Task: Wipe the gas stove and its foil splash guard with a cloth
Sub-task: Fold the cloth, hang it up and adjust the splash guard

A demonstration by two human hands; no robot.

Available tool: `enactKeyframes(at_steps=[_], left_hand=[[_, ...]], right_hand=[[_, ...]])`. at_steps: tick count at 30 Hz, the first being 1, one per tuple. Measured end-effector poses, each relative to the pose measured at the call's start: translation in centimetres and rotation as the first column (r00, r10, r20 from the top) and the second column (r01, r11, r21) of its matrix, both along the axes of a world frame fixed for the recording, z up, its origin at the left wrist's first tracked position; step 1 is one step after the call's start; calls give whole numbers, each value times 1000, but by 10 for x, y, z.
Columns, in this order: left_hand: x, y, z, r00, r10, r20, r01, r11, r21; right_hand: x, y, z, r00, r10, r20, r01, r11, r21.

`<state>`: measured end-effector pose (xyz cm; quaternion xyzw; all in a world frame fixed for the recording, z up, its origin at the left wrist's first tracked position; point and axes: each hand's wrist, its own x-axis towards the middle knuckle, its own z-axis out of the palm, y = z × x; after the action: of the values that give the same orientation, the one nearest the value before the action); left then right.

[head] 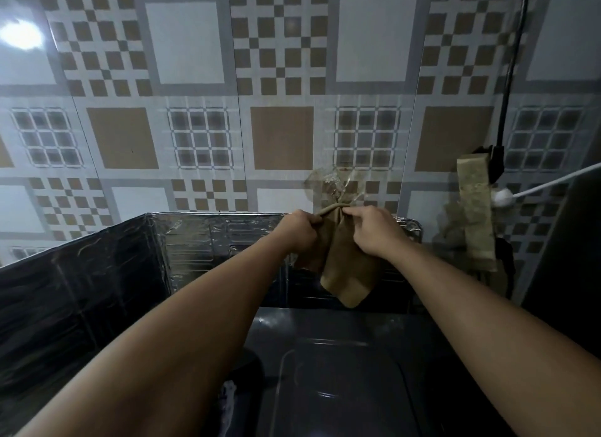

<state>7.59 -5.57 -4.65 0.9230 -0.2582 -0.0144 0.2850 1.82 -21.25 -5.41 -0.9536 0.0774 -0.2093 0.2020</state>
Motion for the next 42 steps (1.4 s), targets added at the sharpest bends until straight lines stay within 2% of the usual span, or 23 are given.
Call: enactKeyframes(at_steps=[3, 6, 8, 11, 17, 22, 25, 28, 31, 37, 42], left_hand=[[-1, 17, 2, 996, -44, -83, 46, 999, 22], [0, 48, 9, 998, 20, -60, -20, 1000, -7], [-1, 77, 17, 996, 85, -12, -85, 996, -5], [2, 129, 29, 976, 201, 84, -205, 978, 34], [2, 242, 38, 859, 441, 260, -477, 873, 97], [4, 308, 32, 786, 536, 309, -602, 777, 182], [4, 323, 26, 798, 531, 285, -595, 771, 228], [6, 329, 21, 807, 533, 254, -586, 776, 232], [8, 325, 22, 816, 546, 193, -577, 791, 204], [16, 304, 38, 864, 503, -9, -502, 863, 49], [17, 299, 21, 836, 531, -139, -534, 845, 18]], right_hand=[[-8, 5, 11, 996, -59, -63, 56, 998, -41], [-15, 17, 25, 990, -120, 73, 127, 988, -92], [-15, 35, 32, 989, -87, 119, 96, 993, -72], [-2, 70, 37, 991, 51, 126, -45, 998, -53], [36, 145, 32, 963, 264, -51, -269, 955, -125], [70, 174, 16, 973, 203, -109, -223, 948, -229], [83, 181, 9, 995, 85, -51, -98, 931, -350], [90, 184, 5, 999, 30, 24, -20, 930, -368], [93, 181, 6, 997, 60, 40, -46, 955, -293], [96, 171, 12, 995, 75, 71, -56, 968, -243], [94, 174, 3, 994, 105, 11, -99, 961, -258]])
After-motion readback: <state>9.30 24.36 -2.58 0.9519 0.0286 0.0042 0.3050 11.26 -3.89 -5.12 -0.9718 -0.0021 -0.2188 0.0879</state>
